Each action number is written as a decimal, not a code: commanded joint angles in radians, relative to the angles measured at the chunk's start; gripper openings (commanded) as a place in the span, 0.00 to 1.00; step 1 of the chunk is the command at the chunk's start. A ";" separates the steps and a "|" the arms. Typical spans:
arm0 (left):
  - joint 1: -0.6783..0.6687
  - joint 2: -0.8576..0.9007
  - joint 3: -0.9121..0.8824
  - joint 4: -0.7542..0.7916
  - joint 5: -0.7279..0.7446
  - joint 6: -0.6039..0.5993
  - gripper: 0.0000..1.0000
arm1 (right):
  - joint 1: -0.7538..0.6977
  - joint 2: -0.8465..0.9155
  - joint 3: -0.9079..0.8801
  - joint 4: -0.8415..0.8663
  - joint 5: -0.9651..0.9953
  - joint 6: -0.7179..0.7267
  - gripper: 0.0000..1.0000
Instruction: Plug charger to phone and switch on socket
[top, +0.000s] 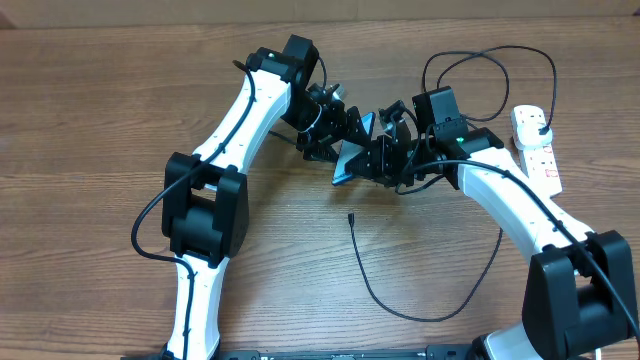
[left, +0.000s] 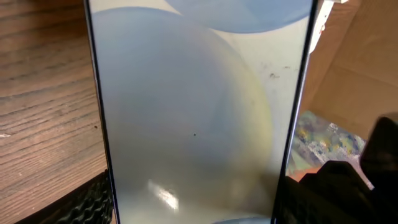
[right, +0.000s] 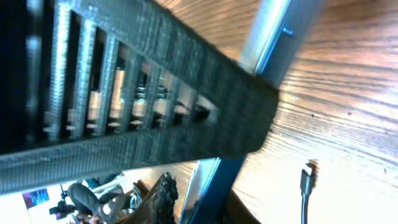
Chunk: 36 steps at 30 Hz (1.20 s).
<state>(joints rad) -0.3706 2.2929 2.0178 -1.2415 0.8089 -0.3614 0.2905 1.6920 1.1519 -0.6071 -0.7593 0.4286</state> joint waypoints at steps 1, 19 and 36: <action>0.003 -0.025 0.027 -0.003 0.031 -0.006 0.80 | 0.002 0.003 0.018 0.012 -0.001 -0.005 0.16; 0.111 -0.025 0.027 0.100 0.431 0.132 0.97 | -0.131 0.002 0.020 0.101 -0.270 -0.013 0.04; 0.106 -0.025 0.027 0.257 0.771 0.167 0.51 | -0.154 0.003 0.020 0.262 -0.417 0.106 0.04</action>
<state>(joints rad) -0.2295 2.2929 2.0224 -0.9939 1.4555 -0.2111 0.1261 1.6978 1.1519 -0.3698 -1.1370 0.4984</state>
